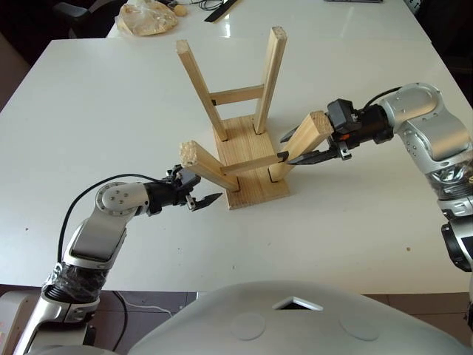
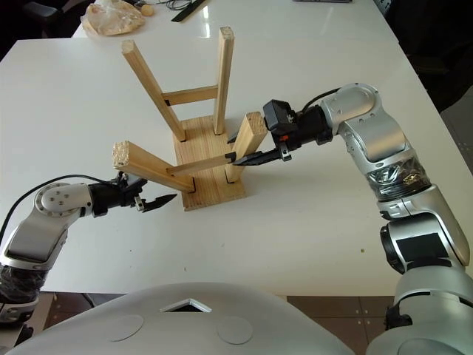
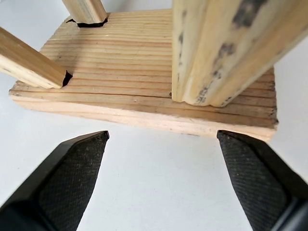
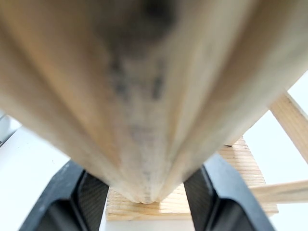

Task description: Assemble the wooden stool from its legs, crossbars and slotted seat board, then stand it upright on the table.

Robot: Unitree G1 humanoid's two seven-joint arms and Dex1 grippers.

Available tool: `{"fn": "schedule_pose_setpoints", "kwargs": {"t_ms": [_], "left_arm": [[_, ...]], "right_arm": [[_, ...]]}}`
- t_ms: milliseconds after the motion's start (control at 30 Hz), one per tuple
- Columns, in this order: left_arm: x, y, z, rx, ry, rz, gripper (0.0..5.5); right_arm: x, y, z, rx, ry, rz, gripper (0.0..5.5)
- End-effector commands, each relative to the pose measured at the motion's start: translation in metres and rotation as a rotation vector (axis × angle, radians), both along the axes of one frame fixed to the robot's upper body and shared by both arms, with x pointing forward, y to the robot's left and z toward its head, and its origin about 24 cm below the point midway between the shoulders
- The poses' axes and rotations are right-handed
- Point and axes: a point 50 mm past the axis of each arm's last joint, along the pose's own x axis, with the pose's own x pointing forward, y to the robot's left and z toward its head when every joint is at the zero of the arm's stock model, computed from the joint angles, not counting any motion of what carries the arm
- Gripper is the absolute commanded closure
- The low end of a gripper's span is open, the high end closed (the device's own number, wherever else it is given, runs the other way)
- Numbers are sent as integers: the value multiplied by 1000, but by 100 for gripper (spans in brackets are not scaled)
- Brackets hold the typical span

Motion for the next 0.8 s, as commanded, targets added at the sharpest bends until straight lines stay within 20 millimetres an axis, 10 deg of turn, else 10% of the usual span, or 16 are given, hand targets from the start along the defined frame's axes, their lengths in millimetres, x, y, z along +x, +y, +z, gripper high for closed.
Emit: {"fn": "schedule_pose_setpoints", "kwargs": {"t_ms": [33,333,533,667,800], "left_arm": [[2,13,-1,36,-13,27,132],[2,12,-1,27,-30,35,132],[-9,14,9,-108,-73,215,132],[-28,29,11,-188,-133,633,132],[-47,1,26,-404,-184,860,132]], "right_arm": [[-24,-17,-83,-396,146,-75,312],[-12,-9,-60,-238,96,-175,242],[-35,-57,-62,-286,58,-424,242],[-60,-80,-61,-192,-29,-829,242],[-78,-64,-52,41,-69,-1248,211]]}}
